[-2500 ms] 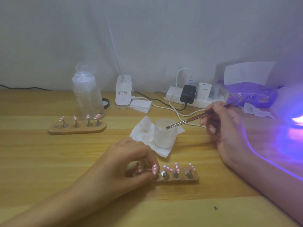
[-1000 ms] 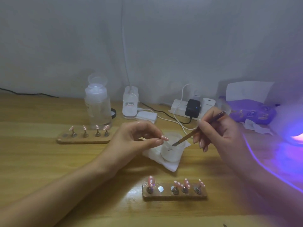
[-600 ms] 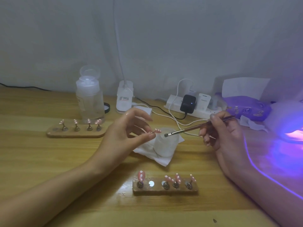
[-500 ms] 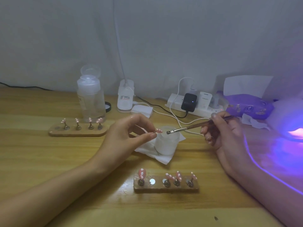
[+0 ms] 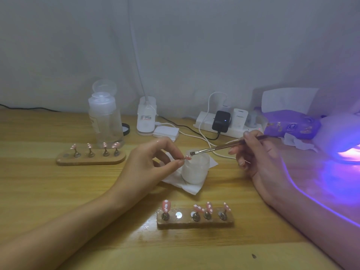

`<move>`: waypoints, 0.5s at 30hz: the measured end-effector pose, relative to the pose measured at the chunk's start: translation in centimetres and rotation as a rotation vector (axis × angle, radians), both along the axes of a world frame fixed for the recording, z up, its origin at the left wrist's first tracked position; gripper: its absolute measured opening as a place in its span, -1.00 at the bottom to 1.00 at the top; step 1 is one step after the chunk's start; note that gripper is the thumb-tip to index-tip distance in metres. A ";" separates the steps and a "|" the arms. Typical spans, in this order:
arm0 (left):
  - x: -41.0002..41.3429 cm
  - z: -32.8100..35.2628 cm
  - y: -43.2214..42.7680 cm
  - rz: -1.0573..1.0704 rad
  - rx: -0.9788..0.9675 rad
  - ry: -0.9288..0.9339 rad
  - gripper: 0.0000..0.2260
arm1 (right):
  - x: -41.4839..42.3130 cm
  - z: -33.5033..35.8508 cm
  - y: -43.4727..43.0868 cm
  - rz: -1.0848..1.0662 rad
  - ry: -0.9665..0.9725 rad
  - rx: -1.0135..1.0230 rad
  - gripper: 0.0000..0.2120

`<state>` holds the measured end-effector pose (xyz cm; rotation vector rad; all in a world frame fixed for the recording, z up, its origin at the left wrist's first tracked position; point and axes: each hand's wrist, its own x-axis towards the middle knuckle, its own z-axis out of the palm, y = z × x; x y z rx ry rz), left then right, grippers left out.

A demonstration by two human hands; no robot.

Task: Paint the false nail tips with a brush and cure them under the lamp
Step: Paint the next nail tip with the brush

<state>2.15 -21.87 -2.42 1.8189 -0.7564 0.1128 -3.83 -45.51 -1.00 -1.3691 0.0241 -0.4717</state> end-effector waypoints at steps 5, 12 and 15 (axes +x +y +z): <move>0.0 0.1 0.0 -0.009 -0.006 -0.013 -0.92 | -0.1 -0.2 0.1 0.024 0.000 -0.047 -0.83; 0.0 0.1 0.0 -0.004 0.000 -0.041 -0.91 | -0.1 -0.1 0.0 0.015 -0.009 -0.012 -0.84; 0.0 0.1 0.0 -0.009 0.002 -0.056 -0.91 | -0.1 -0.1 0.1 0.017 0.014 -0.052 -0.84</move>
